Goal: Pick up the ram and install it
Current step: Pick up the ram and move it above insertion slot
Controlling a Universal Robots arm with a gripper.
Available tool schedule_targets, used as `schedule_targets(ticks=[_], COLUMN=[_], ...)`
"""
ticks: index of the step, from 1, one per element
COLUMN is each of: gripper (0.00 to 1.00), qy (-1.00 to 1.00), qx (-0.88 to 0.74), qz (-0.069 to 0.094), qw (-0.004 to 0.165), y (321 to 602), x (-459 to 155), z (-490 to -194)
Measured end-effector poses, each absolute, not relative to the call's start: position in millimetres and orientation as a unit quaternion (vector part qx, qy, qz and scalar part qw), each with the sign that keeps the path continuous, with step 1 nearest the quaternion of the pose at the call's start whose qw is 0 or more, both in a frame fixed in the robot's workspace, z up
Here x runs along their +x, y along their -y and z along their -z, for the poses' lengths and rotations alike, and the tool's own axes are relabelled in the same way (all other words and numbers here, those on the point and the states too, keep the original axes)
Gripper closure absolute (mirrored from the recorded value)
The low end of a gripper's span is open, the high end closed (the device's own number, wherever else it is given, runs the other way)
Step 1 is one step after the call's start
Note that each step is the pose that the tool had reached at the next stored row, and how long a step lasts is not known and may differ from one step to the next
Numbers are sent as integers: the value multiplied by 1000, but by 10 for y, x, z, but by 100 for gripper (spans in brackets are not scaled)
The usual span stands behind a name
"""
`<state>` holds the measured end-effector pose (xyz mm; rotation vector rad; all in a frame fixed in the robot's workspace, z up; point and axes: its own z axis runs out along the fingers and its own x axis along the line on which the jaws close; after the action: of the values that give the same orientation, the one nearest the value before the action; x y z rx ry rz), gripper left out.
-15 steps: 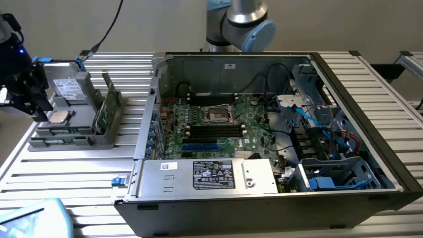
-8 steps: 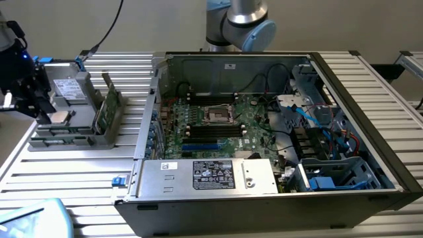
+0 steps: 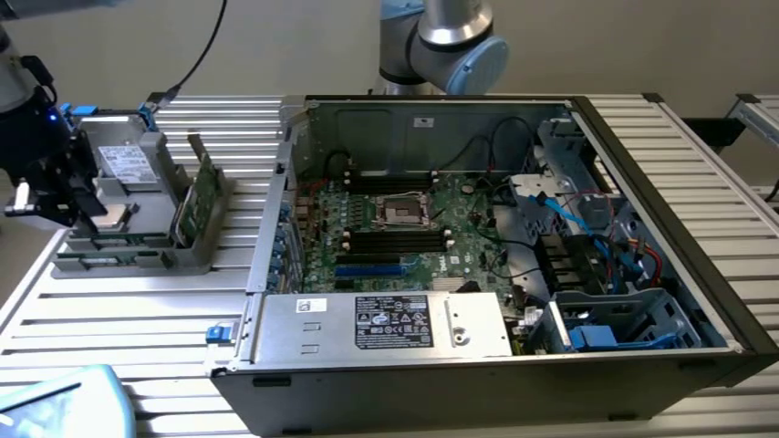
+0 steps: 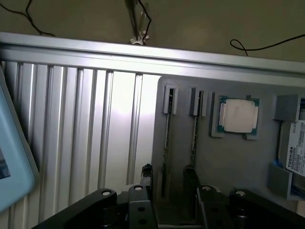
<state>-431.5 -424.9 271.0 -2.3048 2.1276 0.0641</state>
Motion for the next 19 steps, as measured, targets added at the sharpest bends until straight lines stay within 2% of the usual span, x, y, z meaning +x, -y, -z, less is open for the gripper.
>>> schedule_targets(ticks=[7, 14, 19], gripper=[60, 60, 60], qy=[-678, -678, -677], qx=[-734, -734, -734], qz=[-33, -38, -48], qw=[1, 7, 15], y=[4282, 4339, 4352], x=[-4315, -4301, -4294], z=[-2639, -2513, -2465])
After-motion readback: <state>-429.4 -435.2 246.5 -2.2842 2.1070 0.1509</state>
